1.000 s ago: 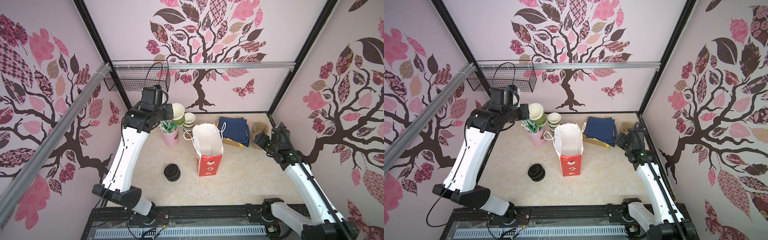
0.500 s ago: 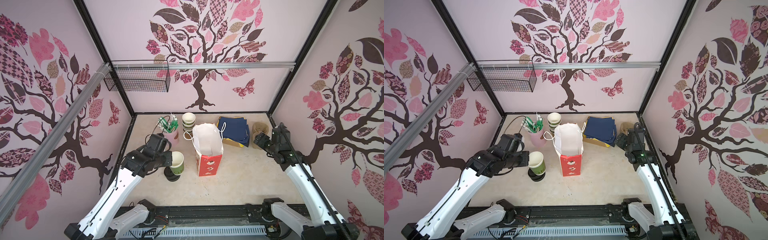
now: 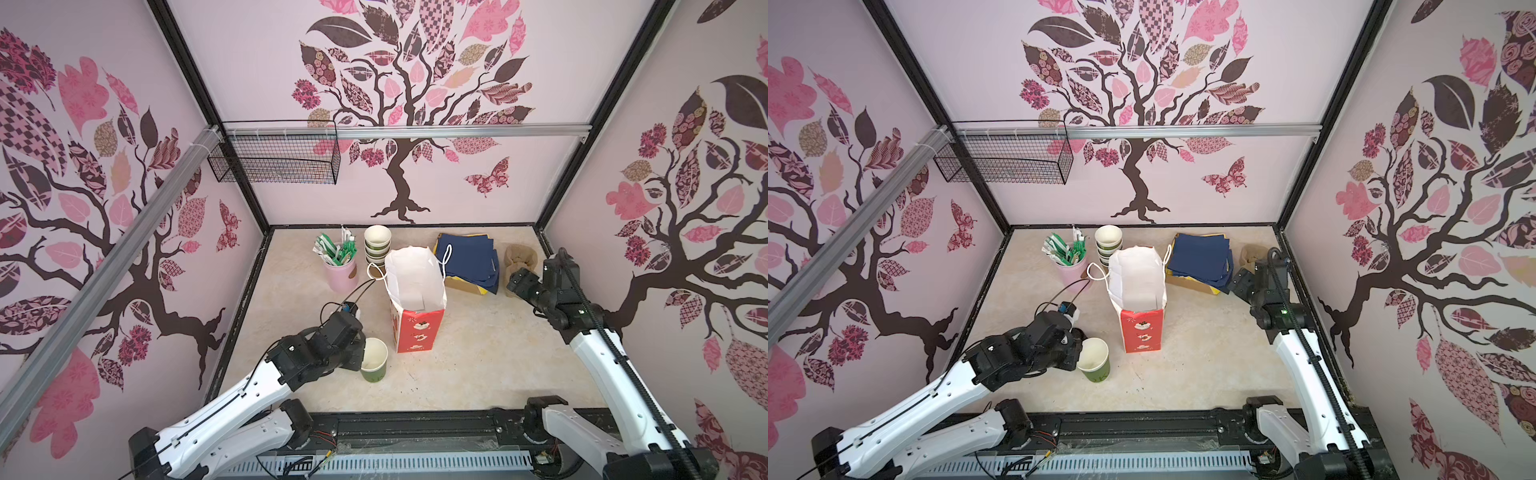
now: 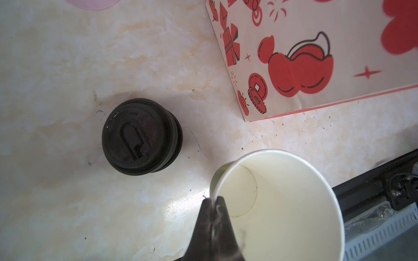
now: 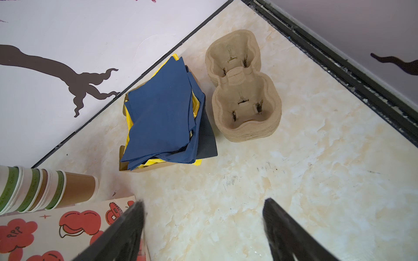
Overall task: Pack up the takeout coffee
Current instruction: 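Lift the white cup and carry it toward the robot beside the black lid, then set the white cup upright on the table and open the left gripper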
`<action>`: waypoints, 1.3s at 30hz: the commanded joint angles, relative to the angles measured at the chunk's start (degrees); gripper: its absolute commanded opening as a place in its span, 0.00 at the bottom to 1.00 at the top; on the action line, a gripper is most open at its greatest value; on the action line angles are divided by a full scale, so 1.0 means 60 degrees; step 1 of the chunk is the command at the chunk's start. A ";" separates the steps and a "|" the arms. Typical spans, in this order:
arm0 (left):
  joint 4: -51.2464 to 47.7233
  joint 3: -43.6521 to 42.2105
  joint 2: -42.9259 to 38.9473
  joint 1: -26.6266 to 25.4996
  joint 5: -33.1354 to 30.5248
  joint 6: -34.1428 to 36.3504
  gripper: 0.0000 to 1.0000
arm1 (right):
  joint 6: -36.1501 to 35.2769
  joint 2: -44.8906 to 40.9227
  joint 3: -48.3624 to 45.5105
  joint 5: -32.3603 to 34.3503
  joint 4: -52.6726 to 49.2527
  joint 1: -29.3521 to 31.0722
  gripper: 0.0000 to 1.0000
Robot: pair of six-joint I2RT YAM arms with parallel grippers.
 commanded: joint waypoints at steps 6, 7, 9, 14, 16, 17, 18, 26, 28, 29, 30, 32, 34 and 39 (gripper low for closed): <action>0.1307 -0.0653 0.0223 -0.0044 0.0229 0.0614 0.00 | -0.0123 -0.0231 -0.0149 0.0157 -0.0228 0.0005 0.85; 0.1398 -0.0662 0.0310 -0.0045 0.0319 0.0693 0.00 | -0.0119 -0.0242 -0.0148 0.0158 -0.0233 0.0010 0.85; 0.1548 -0.0661 0.0479 -0.0044 0.0454 0.0819 0.00 | -0.0108 -0.0237 -0.0150 0.0158 -0.0223 0.0007 0.85; 0.1961 -0.0675 0.0875 -0.0044 0.0715 0.1178 0.00 | -0.0101 -0.0214 -0.0105 0.0147 -0.0233 0.0005 0.85; 0.2110 -0.0666 0.1010 -0.0045 0.0685 0.1345 0.00 | -0.0098 -0.0193 -0.0077 0.0141 -0.0236 0.0005 0.85; 0.2214 -0.0675 0.1070 -0.0045 0.0664 0.1432 0.00 | -0.0091 -0.0188 -0.0062 0.0139 -0.0242 0.0011 0.85; 0.2333 -0.0676 0.1126 -0.0045 0.0653 0.1516 0.00 | -0.0095 -0.0176 -0.0047 0.0141 -0.0236 0.0006 0.85; 0.3481 -0.0563 0.1802 -0.0044 0.0638 0.1866 0.00 | -0.0099 -0.0207 -0.0047 0.0156 -0.0284 0.0013 0.85; 0.3719 -0.0508 0.2011 -0.0045 0.0679 0.1926 0.00 | -0.0098 -0.0229 -0.0054 0.0158 -0.0296 0.0005 0.85; 0.3832 -0.0476 0.2105 -0.0044 0.0741 0.1964 0.00 | -0.0099 -0.0238 -0.0061 0.0168 -0.0318 0.0005 0.85; 0.3923 -0.0444 0.2175 -0.0049 0.0781 0.1988 0.00 | -0.0102 -0.0238 -0.0061 0.0172 -0.0331 0.0008 0.85; 0.4141 -0.0430 0.2336 -0.0045 0.0854 0.2039 0.00 | -0.0105 -0.0253 -0.0061 0.0200 -0.0334 0.0005 0.85; 0.4300 -0.0428 0.2466 -0.0045 0.0856 0.2094 0.00 | -0.0123 -0.0250 -0.0050 0.0194 -0.0345 0.0016 0.85; 0.4084 -0.0377 0.2484 -0.0038 0.0815 0.2117 0.00 | -0.0158 -0.0260 -0.0014 0.0231 -0.0390 0.0006 0.85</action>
